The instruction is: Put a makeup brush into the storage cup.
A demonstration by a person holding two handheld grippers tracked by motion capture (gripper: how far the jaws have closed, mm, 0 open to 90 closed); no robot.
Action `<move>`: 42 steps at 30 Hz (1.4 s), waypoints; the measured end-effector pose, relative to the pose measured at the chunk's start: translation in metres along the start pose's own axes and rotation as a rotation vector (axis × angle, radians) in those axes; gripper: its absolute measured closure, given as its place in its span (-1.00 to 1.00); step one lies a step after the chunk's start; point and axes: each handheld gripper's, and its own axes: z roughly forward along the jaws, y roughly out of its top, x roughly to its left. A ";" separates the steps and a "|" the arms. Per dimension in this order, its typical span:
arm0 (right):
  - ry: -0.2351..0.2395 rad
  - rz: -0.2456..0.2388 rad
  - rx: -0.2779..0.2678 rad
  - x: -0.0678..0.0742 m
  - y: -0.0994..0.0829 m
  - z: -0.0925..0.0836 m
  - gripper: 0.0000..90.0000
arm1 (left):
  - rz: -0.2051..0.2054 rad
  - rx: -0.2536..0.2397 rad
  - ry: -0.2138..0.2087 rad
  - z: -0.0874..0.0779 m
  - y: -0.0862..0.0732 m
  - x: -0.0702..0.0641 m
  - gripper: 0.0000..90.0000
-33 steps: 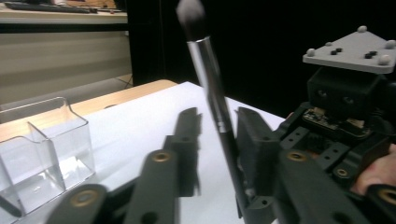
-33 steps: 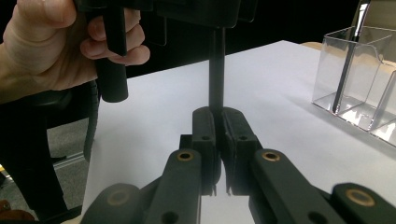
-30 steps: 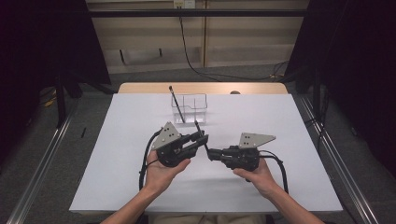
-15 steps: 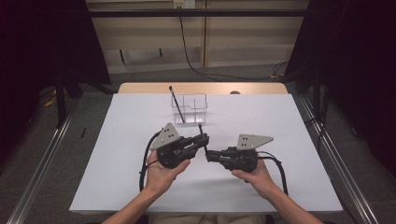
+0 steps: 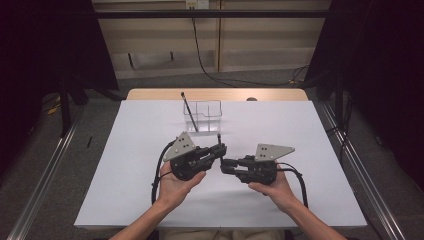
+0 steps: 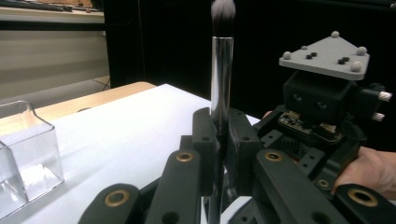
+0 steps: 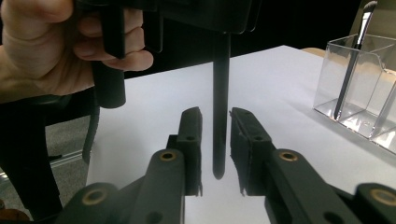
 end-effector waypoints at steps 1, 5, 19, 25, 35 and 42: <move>-0.005 0.000 -0.002 0.000 0.000 0.000 0.48 | 0.001 0.004 0.003 -0.001 0.000 0.001 0.86; -0.026 0.007 -0.020 0.000 0.001 -0.002 0.20 | 0.007 0.001 0.003 -0.003 0.001 0.003 0.86; -0.064 0.036 -0.050 0.000 0.002 -0.005 -0.76 | 0.014 0.005 0.013 -0.006 0.001 0.006 0.86; -0.101 0.004 -0.051 -0.001 0.001 -0.008 -0.83 | 0.010 0.006 0.033 -0.010 0.002 0.011 0.86; -0.235 0.020 -0.118 -0.006 -0.004 -0.025 -0.96 | 0.003 0.000 0.084 -0.020 0.007 0.024 0.86; -0.259 0.040 -0.114 -0.006 -0.007 -0.044 -0.97 | 0.004 0.004 0.101 -0.025 0.008 0.031 0.86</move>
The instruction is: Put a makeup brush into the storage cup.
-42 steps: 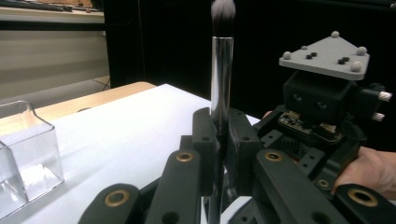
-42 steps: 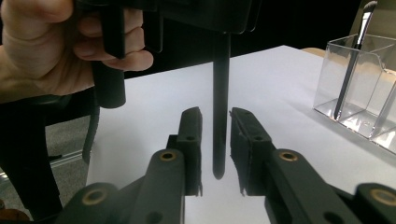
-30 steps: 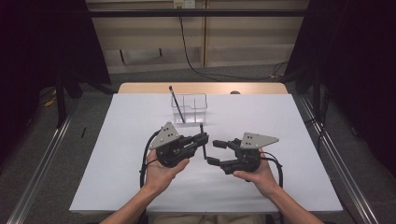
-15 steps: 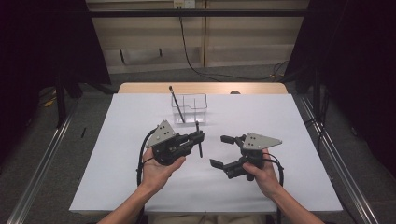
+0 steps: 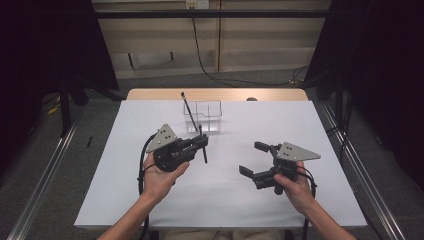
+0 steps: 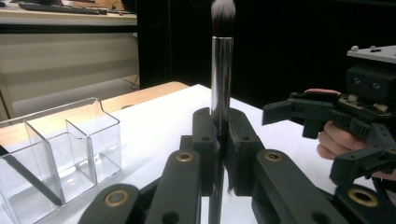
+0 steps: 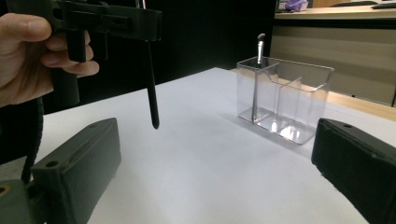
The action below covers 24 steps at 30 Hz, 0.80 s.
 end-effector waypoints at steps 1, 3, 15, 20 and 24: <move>-0.007 0.003 0.006 -0.001 0.000 -0.003 -0.98 | -0.003 -0.002 0.002 0.000 0.000 0.001 0.86; -0.033 0.012 0.008 -0.004 -0.001 -0.009 -0.98 | -0.001 -0.003 0.008 -0.002 0.001 0.003 0.87; -0.207 0.005 -0.007 -0.014 -0.010 -0.044 -1.00 | -0.011 -0.012 0.039 -0.008 0.002 0.016 0.86; -0.246 0.016 0.012 -0.015 -0.015 -0.058 -1.00 | -0.015 -0.012 0.051 -0.011 0.003 0.022 0.86; -0.264 0.016 0.016 -0.016 -0.018 -0.069 -1.00 | -0.022 -0.013 0.061 -0.013 0.003 0.026 0.86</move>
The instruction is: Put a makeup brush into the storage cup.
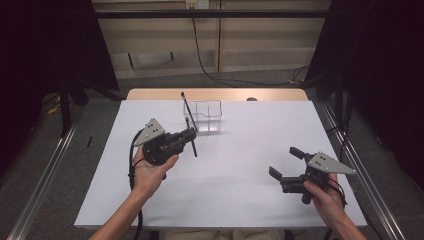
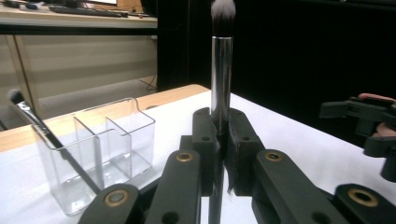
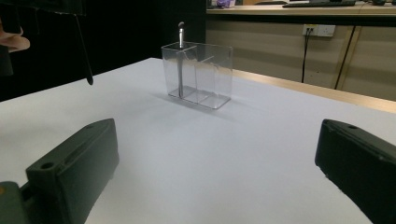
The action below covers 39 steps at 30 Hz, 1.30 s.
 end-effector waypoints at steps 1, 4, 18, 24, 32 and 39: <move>-0.008 0.001 -0.001 -0.001 -0.001 -0.002 -1.00 | 0.003 0.004 0.003 0.000 0.000 0.001 0.86; -0.024 0.005 0.000 -0.005 -0.004 -0.009 -1.00 | 0.003 0.001 0.012 -0.001 0.002 0.004 0.86; -0.099 -0.015 0.016 -0.012 -0.019 -0.027 -1.00 | -0.008 -0.009 0.046 0.000 0.009 0.022 0.86; -0.104 0.017 0.001 -0.014 -0.020 -0.022 -1.00 | -0.012 -0.012 0.064 0.001 0.014 0.030 0.86; -0.131 0.006 0.003 -0.014 -0.022 -0.018 -1.00 | 0.000 -0.017 0.073 0.005 0.024 0.037 0.86; -0.135 0.000 0.007 -0.012 -0.023 -0.016 -1.00 | -0.002 -0.020 0.094 0.011 0.034 0.046 0.86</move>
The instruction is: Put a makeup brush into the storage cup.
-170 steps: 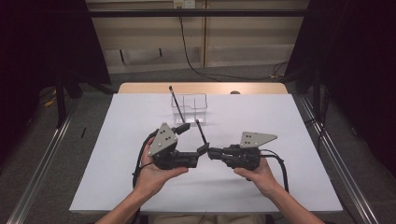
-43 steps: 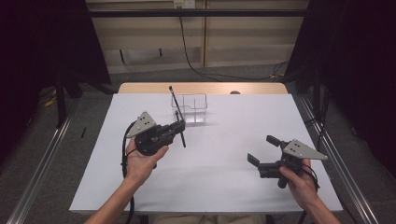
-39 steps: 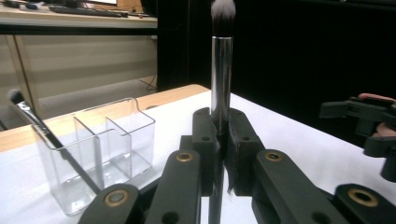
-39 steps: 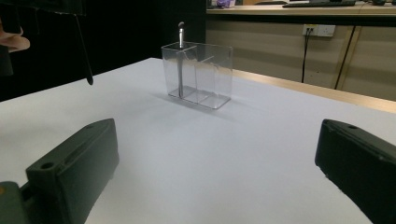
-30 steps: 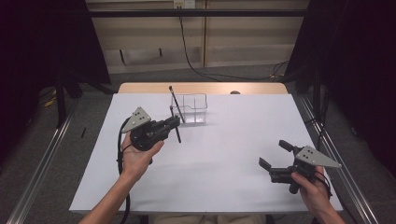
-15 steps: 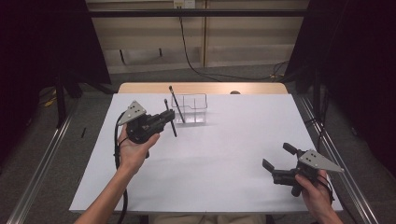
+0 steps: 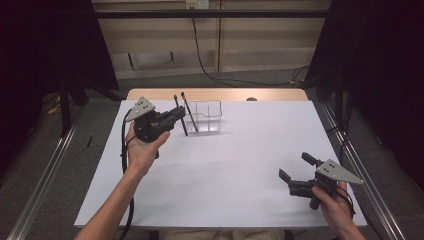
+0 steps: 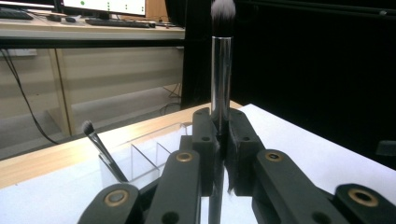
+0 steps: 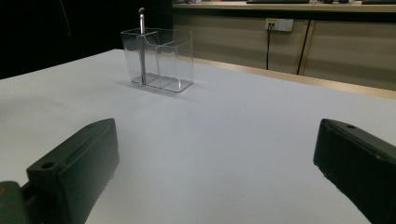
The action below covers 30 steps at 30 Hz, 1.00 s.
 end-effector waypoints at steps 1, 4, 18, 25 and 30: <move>-0.002 -0.003 -0.001 -0.001 0.000 0.000 -1.00 | 0.001 -0.001 0.004 0.002 0.001 0.001 0.86; -0.007 0.007 -0.006 -0.001 0.000 0.000 -1.00 | 0.004 -0.002 0.016 0.006 0.008 0.004 0.86; 0.010 -0.003 -0.015 -0.001 -0.001 -0.003 -1.00 | 0.034 -0.014 0.038 0.028 0.031 0.015 0.86; 0.013 0.005 -0.021 -0.003 -0.001 -0.005 -1.00 | 0.033 -0.012 0.065 0.040 0.034 0.024 0.86; 0.015 0.006 -0.030 -0.004 0.000 -0.009 -1.00 | 0.042 -0.011 0.066 0.049 0.037 0.026 0.86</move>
